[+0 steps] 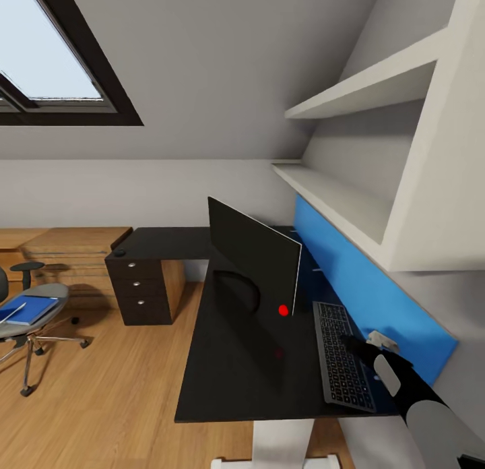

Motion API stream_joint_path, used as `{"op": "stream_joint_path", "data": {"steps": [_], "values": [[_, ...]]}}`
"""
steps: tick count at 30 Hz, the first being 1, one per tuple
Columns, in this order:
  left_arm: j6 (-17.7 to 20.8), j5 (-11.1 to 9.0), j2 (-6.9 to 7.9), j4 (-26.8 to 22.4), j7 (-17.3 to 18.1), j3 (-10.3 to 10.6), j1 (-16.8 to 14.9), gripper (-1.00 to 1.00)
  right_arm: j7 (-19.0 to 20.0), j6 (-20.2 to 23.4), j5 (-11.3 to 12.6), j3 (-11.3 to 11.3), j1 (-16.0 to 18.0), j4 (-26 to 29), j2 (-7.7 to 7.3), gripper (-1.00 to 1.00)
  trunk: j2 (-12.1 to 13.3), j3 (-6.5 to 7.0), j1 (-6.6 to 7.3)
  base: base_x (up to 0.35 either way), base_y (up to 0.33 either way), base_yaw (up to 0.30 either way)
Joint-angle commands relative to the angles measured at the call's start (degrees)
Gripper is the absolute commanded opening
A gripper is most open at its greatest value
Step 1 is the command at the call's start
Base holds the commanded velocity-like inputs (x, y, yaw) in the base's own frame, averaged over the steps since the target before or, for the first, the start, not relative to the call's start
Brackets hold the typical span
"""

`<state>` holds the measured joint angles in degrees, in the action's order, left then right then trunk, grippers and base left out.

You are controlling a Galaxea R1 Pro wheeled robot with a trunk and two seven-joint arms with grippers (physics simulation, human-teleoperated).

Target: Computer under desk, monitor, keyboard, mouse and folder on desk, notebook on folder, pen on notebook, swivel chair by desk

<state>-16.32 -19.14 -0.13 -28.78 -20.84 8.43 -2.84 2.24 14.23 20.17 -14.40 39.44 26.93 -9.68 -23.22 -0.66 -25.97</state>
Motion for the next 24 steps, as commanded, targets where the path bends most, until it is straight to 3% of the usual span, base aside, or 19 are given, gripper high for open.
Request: {"op": "stream_joint_path", "data": {"steps": [1,4,8,10,11,12,13,15,18,20,24], "values": [[-0.26,-0.54,0.07,-0.22,-0.40,0.45,-0.04,1.00,0.25,0.31,0.16,-0.29,0.02,0.28,0.02,1.00,-0.50,-0.26,-0.25,0.000,0.000,0.000],[0.13,-1.12,0.19,-1.40,-0.32,0.47,-0.03,1.00,0.25,0.29,-0.02,-0.19,0.02,2.28,-0.02,1.00,-1.70,-0.80,-0.91,0.000,0.000,0.000],[4.22,-2.95,0.43,-9.04,-0.36,0.35,-0.04,1.00,0.18,0.33,-0.17,-0.19,0.02,3.66,-0.06,1.00,-3.31,-1.52,-1.79,0.000,0.000,0.000],[13.71,-4.73,0.89,-17.43,-0.40,-0.52,-0.05,1.00,0.15,0.35,-0.20,-0.19,0.02,3.97,-0.07,1.00,-4.11,-1.87,-2.23,0.000,0.000,0.000],[16.71,-5.30,1.09,-19.59,-0.41,-1.06,-0.05,1.00,0.15,0.35,-0.20,-0.19,0.02,4.01,-0.07,1.00,-4.51,-2.05,-2.45,0.000,0.000,0.000],[25.68,-7.09,1.56,-25.83,-0.42,-3.52,-0.05,1.00,0.14,0.35,-0.21,-0.19,0.02,4.09,-0.09,1.00,-4.91,-2.23,-2.67,0.000,0.000,0.000],[32.09,-8.40,1.81,-30.69,-0.37,-6.63,-0.03,1.00,0.14,0.39,-0.21,-0.19,0.02,4.17,-0.13,1.00,-5.31,-2.41,-2.89,0.000,0.000,0.000],[36.79,-9.39,1.89,-34.61,-0.12,-11.25,-0.02,1.00,0.13,0.43,-0.22,-0.19,0.02,4.23,-0.40,1.00,-6.11,-2.77,-3.33,0.000,0.000,0.000],[38.07,-9.69,1.78,-35.00,0.01,-13.08,0.01,1.00,0.13,0.44,-0.22,-0.19,0.02,4.26,-0.68,1.00,-7.32,-3.31,-3.99,0.000,0.000,0.000],[38.02,-9.54,1.81,-32.73,0.00,-13.46,0.01,1.00,0.13,0.44,-0.22,-0.19,0.02,4.26,-0.77,1.00,-8.12,-3.67,-4.42,0.000,0.000,0.000],[34.02,-9.28,2.17,-28.61,0.13,-13.66,-0.03,1.00,0.07,0.43,-0.22,-0.20,0.02,4.27,-0.89,1.00,-9.72,-4.39,-5.30,0.000,0.000,0.000]]}}
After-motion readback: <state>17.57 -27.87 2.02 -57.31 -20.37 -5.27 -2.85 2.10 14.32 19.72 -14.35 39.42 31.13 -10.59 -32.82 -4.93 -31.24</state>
